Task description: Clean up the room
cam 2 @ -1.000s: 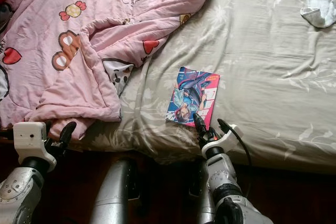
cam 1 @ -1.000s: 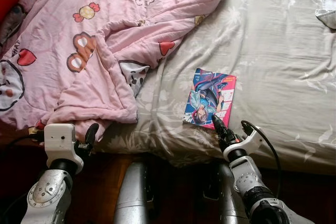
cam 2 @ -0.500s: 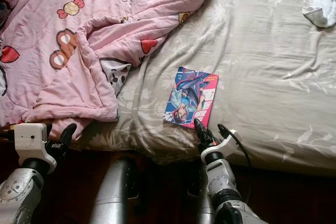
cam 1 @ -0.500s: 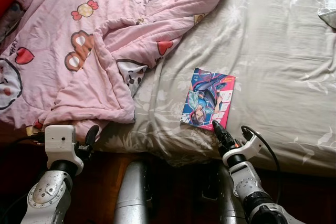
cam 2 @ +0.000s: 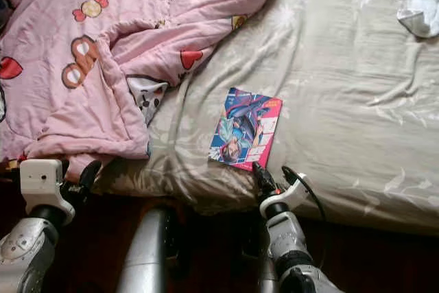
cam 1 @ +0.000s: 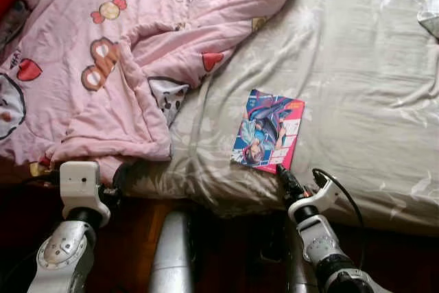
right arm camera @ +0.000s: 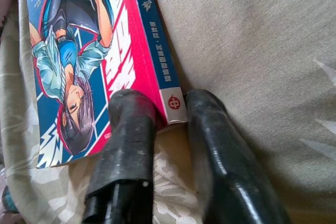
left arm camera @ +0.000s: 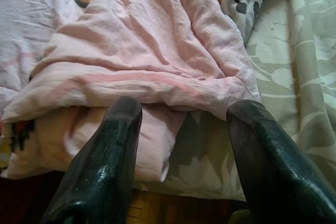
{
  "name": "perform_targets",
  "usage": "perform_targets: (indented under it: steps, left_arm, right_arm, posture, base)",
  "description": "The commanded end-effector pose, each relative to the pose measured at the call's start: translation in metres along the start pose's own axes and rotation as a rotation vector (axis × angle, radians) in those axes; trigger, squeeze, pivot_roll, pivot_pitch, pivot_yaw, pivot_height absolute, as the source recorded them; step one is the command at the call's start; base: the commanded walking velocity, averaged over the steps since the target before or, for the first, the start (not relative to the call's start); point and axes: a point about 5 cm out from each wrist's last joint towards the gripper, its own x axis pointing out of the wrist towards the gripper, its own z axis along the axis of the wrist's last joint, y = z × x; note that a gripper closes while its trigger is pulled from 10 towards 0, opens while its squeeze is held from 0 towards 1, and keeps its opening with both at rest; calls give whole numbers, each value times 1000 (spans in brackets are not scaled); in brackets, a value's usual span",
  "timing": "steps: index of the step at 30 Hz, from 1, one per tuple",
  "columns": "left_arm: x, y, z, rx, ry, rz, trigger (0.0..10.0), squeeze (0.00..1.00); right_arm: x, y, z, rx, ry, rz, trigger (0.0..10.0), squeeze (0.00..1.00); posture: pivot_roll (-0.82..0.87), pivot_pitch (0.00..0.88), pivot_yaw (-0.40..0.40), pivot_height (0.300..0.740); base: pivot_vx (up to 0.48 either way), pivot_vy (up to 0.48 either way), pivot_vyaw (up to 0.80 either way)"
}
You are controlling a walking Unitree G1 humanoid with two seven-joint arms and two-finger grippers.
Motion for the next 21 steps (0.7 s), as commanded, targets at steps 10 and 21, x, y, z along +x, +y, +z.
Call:
perform_targets:
  steps: [10, 21]
  left_arm:
    - [4, -2, -18, -3, 48, 3, 10000, 0]
    - [24, -7, -38, -35, 59, 35, 10000, 0]
  right_arm:
    - [-6, -5, -15, 18, 68, -34, 0, 0]
    - [10, 14, 4, -110, 27, 58, 0, 0]
  posture:
    - [200, 490, 109, 614]
    - [125, 389, 55, 614]
  base:
    - [0, 0, 0]
    - [0, 0, 0]
